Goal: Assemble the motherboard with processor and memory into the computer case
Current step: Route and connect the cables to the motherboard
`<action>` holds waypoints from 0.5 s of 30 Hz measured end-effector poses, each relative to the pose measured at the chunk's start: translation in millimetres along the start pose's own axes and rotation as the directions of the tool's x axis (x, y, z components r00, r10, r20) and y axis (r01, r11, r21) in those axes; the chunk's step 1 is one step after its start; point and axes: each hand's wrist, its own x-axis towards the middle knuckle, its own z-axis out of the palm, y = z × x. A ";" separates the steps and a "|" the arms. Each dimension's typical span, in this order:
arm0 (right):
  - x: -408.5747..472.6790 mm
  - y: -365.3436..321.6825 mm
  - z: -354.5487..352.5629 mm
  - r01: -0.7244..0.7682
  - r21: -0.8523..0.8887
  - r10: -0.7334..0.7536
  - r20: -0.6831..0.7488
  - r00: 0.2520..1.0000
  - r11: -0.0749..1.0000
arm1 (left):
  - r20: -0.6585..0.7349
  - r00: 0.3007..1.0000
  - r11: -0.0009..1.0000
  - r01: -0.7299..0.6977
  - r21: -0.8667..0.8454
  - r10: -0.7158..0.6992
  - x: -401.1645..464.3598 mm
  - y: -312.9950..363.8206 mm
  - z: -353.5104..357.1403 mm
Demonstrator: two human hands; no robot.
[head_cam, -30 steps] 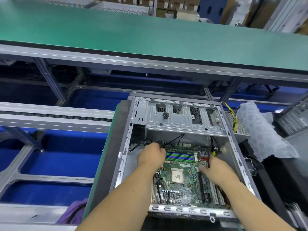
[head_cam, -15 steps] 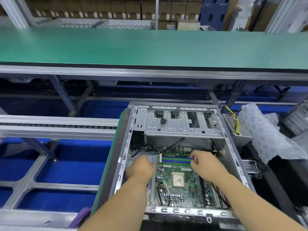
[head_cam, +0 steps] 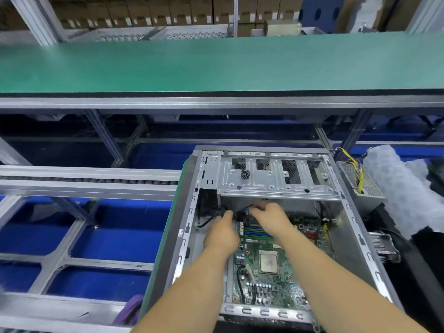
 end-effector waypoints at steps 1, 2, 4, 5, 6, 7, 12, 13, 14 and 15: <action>-1.3 0.1 -2.1 0.006 0.173 0.003 -0.053 0.999 0.985 | 0.012 1.000 1.000 0.006 0.016 -0.006 2.6 0.6 1.3; -3.3 -0.6 -4.3 0.014 0.306 0.017 -0.099 0.995 0.952 | 0.019 1.000 0.999 0.014 0.030 -0.015 4.1 1.3 2.5; -6.0 0.9 -7.7 0.002 0.390 0.052 -0.128 0.990 0.921 | 0.009 1.000 0.998 0.017 0.052 -0.018 4.7 2.7 4.5; -7.4 2.4 -9.1 -0.008 0.374 0.060 -0.125 0.990 0.927 | 0.002 1.000 0.997 0.007 0.077 -0.007 4.5 3.2 5.5; -9.4 4.4 -10.8 -0.022 0.341 0.068 -0.124 0.990 0.940 | 0.005 1.000 0.994 -0.003 0.114 0.002 4.3 3.0 5.9; -11.0 7.7 -12.7 -0.032 0.300 0.076 -0.136 0.988 0.953 | 0.016 1.000 0.989 -0.011 0.147 0.008 3.9 2.3 6.3; -18.4 21.2 -25.0 -0.055 0.118 0.086 -0.274 0.958 0.991 | 0.021 0.999 0.995 -0.027 0.099 0.025 3.7 -0.8 1.9; -20.0 21.1 -26.2 -0.055 0.140 0.093 -0.282 0.955 0.989 | 0.015 1.000 0.996 -0.028 0.087 0.027 2.8 -0.8 0.2; -21.2 20.9 -26.6 -0.052 0.146 0.092 -0.285 0.954 0.988 | 0.009 0.999 0.997 -0.033 0.075 0.032 1.6 -0.7 -1.3; -22.0 21.4 -26.8 -0.049 0.135 0.086 -0.285 0.955 0.990 | -0.002 0.999 0.997 -0.040 0.062 0.040 0.2 -0.1 -2.4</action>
